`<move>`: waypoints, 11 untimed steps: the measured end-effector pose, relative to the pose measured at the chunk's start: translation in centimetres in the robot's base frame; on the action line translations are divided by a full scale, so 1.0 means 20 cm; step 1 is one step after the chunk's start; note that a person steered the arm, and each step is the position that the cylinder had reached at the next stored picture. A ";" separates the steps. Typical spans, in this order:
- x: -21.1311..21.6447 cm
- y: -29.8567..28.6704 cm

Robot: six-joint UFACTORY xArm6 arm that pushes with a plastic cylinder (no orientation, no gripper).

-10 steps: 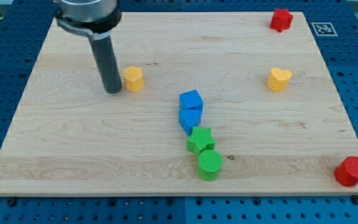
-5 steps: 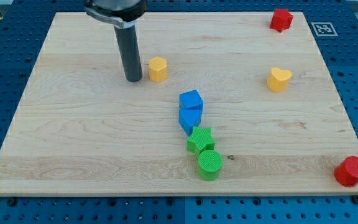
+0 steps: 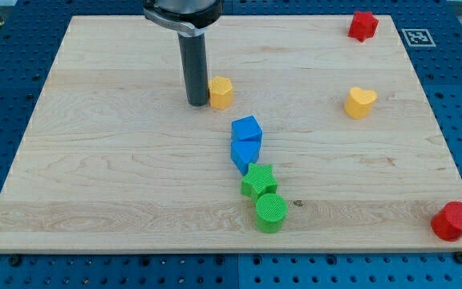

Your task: Drag the yellow hexagon vertically above the blue cube

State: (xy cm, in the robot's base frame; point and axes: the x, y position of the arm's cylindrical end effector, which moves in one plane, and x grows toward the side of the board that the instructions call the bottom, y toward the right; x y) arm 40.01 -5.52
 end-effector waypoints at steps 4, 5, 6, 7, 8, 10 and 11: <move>0.00 0.02; 0.00 0.03; 0.01 0.15; -0.01 0.15; -0.11 0.12; 0.00 0.12; 0.03 0.13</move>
State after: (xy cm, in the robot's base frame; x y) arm 40.66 -2.99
